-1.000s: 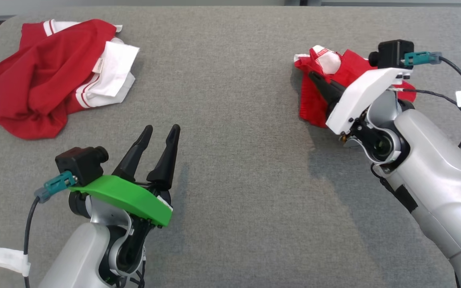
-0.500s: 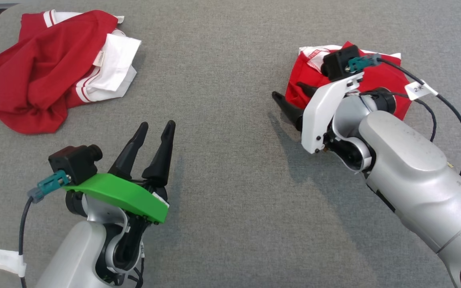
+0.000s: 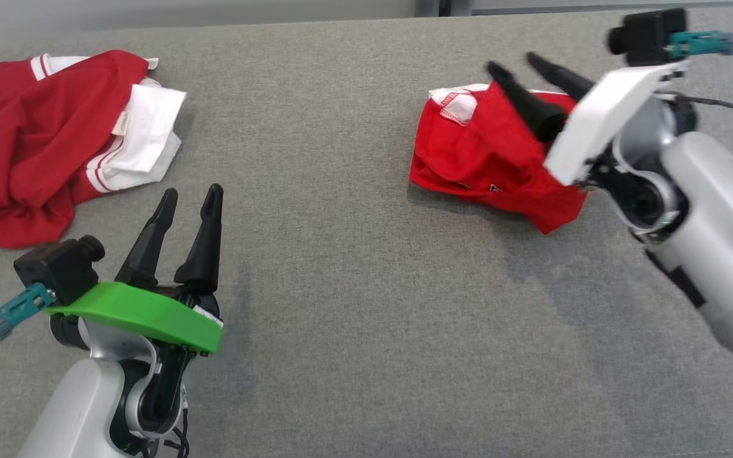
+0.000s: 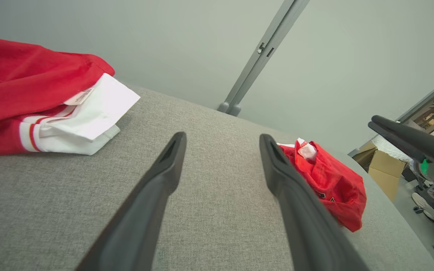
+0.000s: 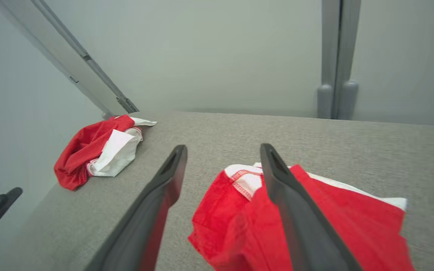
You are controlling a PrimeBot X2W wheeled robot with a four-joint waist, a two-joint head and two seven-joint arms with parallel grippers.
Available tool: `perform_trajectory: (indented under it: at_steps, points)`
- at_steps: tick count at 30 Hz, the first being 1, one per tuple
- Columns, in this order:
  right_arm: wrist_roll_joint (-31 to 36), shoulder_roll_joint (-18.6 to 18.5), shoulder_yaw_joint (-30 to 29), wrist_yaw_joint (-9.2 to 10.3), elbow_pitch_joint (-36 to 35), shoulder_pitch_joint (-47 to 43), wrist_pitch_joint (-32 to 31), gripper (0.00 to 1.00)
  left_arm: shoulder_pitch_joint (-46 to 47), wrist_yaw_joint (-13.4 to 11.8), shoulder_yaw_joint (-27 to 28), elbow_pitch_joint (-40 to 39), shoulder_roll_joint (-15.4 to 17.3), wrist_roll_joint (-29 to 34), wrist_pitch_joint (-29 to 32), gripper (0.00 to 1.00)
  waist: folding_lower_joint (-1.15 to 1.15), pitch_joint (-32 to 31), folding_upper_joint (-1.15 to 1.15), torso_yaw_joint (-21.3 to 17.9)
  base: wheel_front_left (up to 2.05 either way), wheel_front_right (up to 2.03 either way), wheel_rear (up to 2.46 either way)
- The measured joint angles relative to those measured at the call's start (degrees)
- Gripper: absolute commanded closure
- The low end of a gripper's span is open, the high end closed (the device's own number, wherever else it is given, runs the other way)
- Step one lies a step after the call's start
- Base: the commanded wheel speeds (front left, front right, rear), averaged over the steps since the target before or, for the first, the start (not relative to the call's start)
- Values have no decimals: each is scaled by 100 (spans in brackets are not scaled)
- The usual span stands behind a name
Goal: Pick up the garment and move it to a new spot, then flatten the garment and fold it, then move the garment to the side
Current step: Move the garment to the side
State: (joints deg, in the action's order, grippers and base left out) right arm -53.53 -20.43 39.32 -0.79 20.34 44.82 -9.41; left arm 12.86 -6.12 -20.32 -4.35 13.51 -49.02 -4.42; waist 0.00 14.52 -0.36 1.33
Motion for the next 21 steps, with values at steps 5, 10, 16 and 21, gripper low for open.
perform_trajectory:
  at_steps: [5, 10, 16, 21]
  points:
    - [-392, -711, -609, 135, 193, -634, 143, 0, 1, -1, -80, -202, 18, 136, 12, 0, 0, 113, 0, -118, 0, 0, 0]
    - [-876, -808, -1050, 130, 247, -1165, 404, 0, 3, -24, -125, -349, 83, 297, 82, 0, 0, 310, 0, -150, 0, 0, 0]
    - [-1134, -794, -1225, 1, 343, -1442, 555, 0, 7, -52, -93, -394, 186, 360, 135, 0, 0, 543, 0, -161, 0, 0, 0]
    - [-1293, -715, -1245, -170, 368, -1580, 587, 0, 36, -53, -92, -459, 174, 390, 171, 0, 0, 681, 0, -127, 0, 0, 0]
